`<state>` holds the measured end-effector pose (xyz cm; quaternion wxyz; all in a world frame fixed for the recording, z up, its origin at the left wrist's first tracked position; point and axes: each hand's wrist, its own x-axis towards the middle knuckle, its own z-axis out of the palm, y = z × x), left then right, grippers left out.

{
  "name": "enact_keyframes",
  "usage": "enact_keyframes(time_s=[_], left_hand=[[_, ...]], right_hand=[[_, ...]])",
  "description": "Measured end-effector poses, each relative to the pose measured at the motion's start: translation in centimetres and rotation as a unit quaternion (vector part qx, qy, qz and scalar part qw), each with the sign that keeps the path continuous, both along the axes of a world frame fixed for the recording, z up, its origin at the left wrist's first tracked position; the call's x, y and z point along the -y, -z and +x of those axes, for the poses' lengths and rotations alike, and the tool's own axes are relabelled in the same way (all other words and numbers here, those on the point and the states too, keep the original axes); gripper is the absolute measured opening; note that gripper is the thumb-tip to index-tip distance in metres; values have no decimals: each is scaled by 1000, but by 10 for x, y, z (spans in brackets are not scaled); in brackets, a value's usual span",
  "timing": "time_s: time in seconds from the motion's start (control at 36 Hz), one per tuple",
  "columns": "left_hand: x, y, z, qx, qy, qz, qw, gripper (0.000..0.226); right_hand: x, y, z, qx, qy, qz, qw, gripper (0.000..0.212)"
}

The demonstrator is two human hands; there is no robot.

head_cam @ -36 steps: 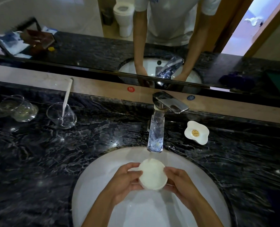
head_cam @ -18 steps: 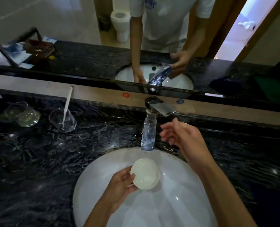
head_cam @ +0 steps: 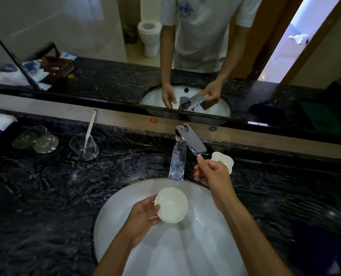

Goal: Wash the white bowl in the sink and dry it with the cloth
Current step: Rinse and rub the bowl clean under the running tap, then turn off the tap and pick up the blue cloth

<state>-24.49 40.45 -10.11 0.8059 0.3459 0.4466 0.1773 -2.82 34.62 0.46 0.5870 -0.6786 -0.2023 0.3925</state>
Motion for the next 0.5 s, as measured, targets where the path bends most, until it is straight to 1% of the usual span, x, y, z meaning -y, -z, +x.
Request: enact_keyframes(time_s=[0.06, 0.08, 0.14, 0.19, 0.25, 0.31, 0.39, 0.5], left_hand=[[3, -3, -3, -1, -2, -1, 1000, 38], [4, -4, -5, 0, -4, -1, 1000, 38], [7, -8, -8, 2, -9, 4, 1000, 37], [11, -14, -10, -2, -10, 19, 1000, 40], [15, -18, -11, -2, -9, 32, 999, 44], [18, -21, -14, 7, -9, 39, 999, 45], [23, -24, -17, 18, 3, 52, 998, 48], [22, -34, -20, -14, 61, 109, 992, 51]], right_hand=[[11, 11, -2, 20, -31, -27, 999, 30], [20, 18, -5, 31, -57, -56, 996, 26], [40, 36, -15, 35, -116, -144, 982, 20], [60, 51, -27, 1, -159, -206, 966, 30], [73, 60, -41, -62, -157, -187, 968, 32], [80, 63, -53, -102, -138, -143, 975, 26], [85, 61, -62, -79, -114, -110, 984, 23], [90, 53, -63, -48, -118, -87, 988, 27]])
